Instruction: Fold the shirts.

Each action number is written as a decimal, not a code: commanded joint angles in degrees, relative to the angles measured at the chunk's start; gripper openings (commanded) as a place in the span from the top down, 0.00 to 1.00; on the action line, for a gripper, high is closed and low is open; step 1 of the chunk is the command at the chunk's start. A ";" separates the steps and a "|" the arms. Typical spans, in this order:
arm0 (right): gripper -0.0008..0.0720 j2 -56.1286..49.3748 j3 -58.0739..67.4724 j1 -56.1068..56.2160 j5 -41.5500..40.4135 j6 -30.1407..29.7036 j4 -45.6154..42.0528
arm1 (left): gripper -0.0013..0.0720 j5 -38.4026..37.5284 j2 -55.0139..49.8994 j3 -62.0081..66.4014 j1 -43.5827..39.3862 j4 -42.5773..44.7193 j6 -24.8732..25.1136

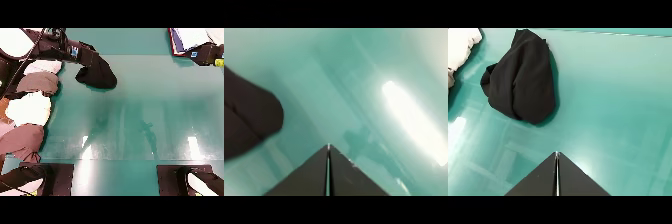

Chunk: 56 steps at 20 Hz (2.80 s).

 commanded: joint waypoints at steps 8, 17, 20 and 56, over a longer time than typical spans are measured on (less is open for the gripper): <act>0.96 -0.04 0.00 0.33 -3.02 0.04 0.33 | 0.29 9.90 -16.79 -0.02 11.08 9.01 -11.87; 0.96 -0.04 0.00 0.35 -2.99 0.04 0.31 | 0.30 18.08 -33.05 0.04 13.49 -9.81 0.22; 0.96 -0.04 0.00 0.33 -2.97 0.02 0.31 | 0.55 16.83 -32.96 2.34 13.51 -9.79 0.20; 0.96 -3.80 24.76 -5.57 14.56 0.09 -8.50 | 0.17 -6.16 -19.04 -6.97 17.73 -2.49 -2.75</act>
